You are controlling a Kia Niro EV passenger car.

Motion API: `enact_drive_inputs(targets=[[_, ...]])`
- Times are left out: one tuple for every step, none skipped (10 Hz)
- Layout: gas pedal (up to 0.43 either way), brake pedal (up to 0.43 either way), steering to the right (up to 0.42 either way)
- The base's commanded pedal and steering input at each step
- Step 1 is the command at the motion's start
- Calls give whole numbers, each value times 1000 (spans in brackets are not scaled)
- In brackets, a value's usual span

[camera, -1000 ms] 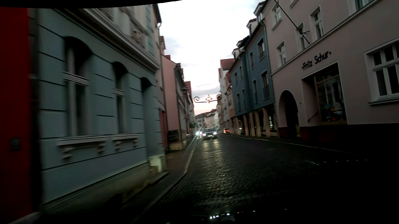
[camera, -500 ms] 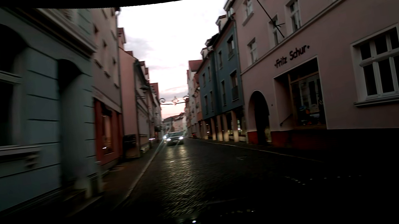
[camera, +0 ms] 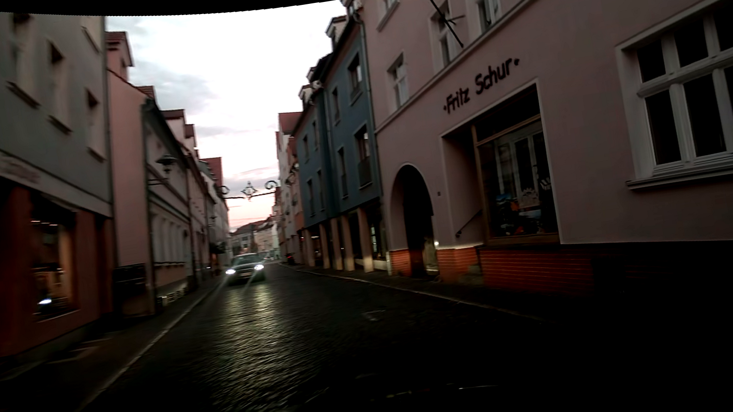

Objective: Follow the waypoints while adhering to traffic rules and regulations

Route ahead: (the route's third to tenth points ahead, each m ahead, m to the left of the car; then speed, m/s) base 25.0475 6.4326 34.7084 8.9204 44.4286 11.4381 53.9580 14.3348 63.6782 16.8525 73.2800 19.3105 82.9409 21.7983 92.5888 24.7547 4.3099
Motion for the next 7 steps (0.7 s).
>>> enact_drive_inputs(targets=[[0, 0, 140], [0, 0, 90], [0, 0, 53], [0, 0, 2], [0, 0, -41], [0, 0, -84], [0, 0, -117]])
